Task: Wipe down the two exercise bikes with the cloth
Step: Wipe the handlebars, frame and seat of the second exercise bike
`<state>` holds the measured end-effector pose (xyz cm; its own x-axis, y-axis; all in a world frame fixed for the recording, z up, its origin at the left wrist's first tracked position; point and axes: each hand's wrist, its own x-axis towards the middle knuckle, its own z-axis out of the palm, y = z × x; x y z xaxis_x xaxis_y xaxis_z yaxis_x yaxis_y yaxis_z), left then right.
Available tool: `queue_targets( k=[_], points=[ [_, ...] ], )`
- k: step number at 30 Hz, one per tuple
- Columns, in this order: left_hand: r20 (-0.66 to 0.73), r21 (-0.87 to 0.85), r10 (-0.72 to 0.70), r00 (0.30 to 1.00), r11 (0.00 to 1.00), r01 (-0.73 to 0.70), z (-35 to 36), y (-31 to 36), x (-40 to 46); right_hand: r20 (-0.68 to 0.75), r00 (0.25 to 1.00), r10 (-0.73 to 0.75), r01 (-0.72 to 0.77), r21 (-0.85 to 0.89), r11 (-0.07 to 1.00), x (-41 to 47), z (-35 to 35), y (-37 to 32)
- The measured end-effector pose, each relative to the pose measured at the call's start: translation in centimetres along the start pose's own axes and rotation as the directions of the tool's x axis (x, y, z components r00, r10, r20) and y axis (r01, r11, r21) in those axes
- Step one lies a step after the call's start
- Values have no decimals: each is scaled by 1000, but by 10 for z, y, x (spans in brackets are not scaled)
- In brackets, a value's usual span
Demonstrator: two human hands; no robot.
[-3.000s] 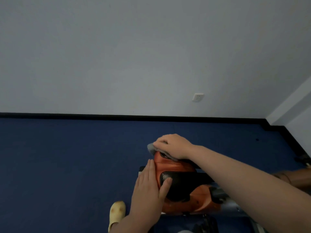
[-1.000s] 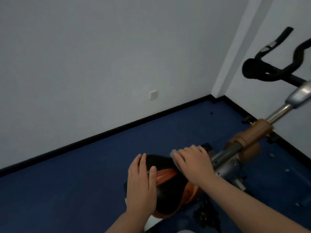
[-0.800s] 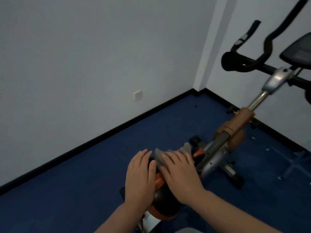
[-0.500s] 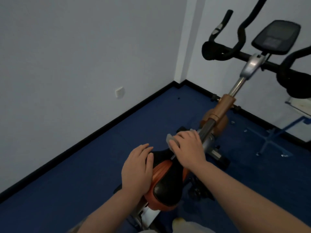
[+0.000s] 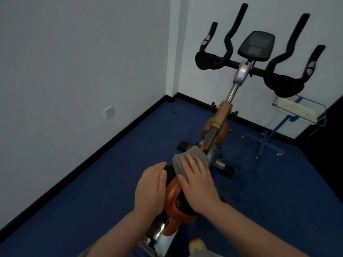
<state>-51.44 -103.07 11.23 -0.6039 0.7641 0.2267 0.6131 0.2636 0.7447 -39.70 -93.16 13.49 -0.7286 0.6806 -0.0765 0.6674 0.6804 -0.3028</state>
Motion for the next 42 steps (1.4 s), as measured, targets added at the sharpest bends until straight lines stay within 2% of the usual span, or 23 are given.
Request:
queue_targets(
  k=[3,6,8,10,12,14,17,19,21,24,26,29,31,34,38,42],
  points=[
    [69,-62,35,997,998,-31,-6,-11,-2,-27,999,39,-41,-69,997,-43,14,-28],
    [126,-111,32,992,994,-18,-9,-17,-3,0,1000,-5,5,-131,991,-70,17,-44],
    [150,-122,32,988,992,-14,-12,-16,-2,-18,999,29,-30,-105,994,-65,12,-43],
    [175,-97,45,984,995,-28,-13,-14,0,-19,990,139,-138,22,990,-48,5,-37],
    [191,-42,62,980,998,-55,-13,-14,1,-54,966,252,-249,56,967,-36,5,-36],
    [176,-20,43,983,999,-41,-12,-14,1,-37,951,308,-307,38,951,-41,10,-48],
    [174,83,9,985,996,-24,-8,-8,11,-21,961,277,-277,-58,959,-69,19,-71],
    [209,195,24,978,979,-66,-5,-2,19,-58,962,266,-268,-22,963,-77,18,-69],
    [220,229,6,975,972,-58,-4,1,25,-47,967,251,-251,10,968,-63,18,-56],
    [206,209,-17,978,977,-27,0,-2,27,-20,898,439,-429,175,886,-30,8,-45],
    [206,187,-26,978,982,-13,2,-5,27,-3,863,506,-495,198,846,-23,8,-47],
    [197,176,-28,980,984,-8,1,-8,25,-39,894,446,-445,39,895,-48,25,-54],
    [191,176,-26,981,984,-8,0,-8,26,-50,911,410,-410,16,912,-65,31,-57],
    [187,184,-33,982,983,-2,1,-7,28,-58,905,421,-416,77,906,-59,30,-53],
    [160,176,-24,987,984,-5,3,-8,27,3,854,520,-500,281,819,-29,11,-40],
    [174,173,-23,984,985,-8,3,-9,26,14,865,501,-487,265,832,-55,18,-50]
  ],
)
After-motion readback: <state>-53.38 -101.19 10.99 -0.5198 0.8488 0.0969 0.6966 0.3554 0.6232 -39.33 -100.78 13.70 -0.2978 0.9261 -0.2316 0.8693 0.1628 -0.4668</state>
